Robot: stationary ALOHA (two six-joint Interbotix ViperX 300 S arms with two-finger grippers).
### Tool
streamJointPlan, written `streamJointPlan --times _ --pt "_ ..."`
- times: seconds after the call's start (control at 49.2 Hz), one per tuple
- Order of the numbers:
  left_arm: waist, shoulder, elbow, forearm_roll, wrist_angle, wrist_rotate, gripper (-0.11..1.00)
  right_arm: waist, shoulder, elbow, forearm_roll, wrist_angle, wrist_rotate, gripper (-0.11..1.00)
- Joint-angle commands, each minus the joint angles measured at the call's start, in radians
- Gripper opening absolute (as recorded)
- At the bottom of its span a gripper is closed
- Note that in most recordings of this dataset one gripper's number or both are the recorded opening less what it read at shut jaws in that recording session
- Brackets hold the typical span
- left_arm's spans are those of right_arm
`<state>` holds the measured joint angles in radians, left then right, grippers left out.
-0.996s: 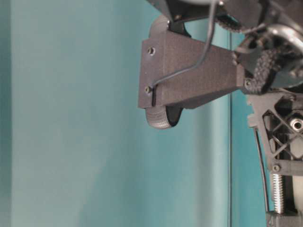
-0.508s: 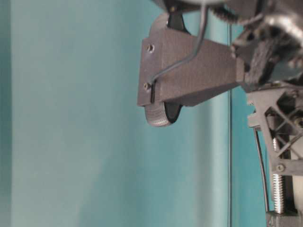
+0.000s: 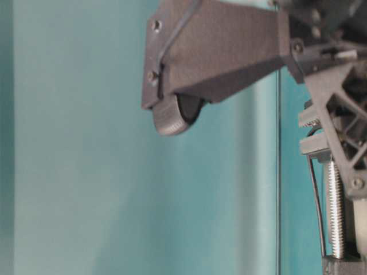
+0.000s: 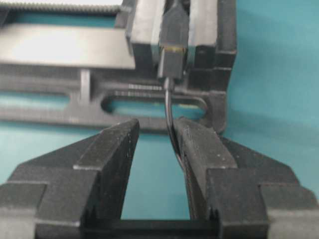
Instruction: Insert the USB cable into the fixed female connector.
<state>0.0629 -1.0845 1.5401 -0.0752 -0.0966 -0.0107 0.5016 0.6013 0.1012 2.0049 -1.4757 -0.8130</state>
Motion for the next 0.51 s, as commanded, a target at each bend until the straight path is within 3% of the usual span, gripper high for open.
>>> streamJointPlan --times 0.0,0.142,0.488 --pt "0.003 0.005 -0.011 0.003 -0.005 0.002 1.00 -0.002 -0.077 0.021 -0.005 0.029 -0.005 0.39" --pt "0.003 0.005 -0.011 0.002 -0.005 0.002 1.00 -0.002 -0.140 0.104 -0.037 0.126 -0.008 0.39" --pt "0.003 0.005 -0.011 0.003 -0.005 0.002 1.00 -0.003 -0.313 0.325 -0.232 0.454 0.000 0.39"
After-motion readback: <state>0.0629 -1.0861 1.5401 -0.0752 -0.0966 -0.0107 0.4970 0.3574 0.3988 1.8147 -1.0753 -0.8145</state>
